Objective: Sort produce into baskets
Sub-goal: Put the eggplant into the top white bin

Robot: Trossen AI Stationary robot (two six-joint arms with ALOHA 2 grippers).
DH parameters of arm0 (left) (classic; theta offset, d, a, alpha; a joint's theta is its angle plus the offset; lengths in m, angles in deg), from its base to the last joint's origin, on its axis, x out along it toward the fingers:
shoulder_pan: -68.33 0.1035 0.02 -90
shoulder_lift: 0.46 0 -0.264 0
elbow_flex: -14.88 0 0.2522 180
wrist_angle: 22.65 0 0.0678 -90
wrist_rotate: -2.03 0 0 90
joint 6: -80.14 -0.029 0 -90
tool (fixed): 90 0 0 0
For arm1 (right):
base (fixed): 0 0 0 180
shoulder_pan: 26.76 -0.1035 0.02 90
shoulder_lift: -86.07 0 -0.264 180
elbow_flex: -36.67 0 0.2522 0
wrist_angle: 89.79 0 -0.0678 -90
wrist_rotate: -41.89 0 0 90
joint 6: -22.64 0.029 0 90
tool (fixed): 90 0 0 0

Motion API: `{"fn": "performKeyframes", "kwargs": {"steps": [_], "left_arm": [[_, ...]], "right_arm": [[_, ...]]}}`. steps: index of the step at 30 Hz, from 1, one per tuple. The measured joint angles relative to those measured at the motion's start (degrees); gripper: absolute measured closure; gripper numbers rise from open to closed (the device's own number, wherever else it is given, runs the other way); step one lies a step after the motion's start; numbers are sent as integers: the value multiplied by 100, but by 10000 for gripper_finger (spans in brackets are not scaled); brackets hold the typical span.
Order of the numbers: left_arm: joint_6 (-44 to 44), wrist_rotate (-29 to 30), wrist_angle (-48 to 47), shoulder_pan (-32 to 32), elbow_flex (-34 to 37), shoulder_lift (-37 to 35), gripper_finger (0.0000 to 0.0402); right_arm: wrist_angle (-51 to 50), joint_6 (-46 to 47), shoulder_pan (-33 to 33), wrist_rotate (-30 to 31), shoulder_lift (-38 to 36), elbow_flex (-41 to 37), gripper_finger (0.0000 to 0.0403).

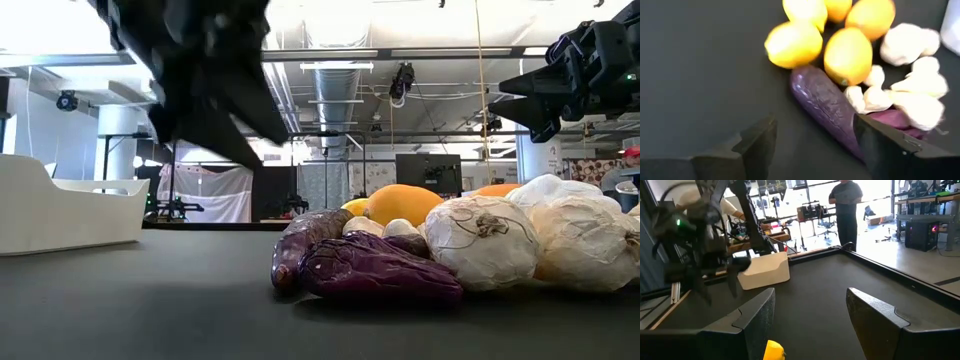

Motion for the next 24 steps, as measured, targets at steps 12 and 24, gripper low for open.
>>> {"fn": "performKeyframes", "kwargs": {"steps": [12,24], "left_arm": [[377,541,1163,15,2,642,149],[225,788,1402,-153,-506,1364,150]], "right_arm": [[0,2,0,0,0,0,165],[-13,2,0,0,0,0,165]]}}
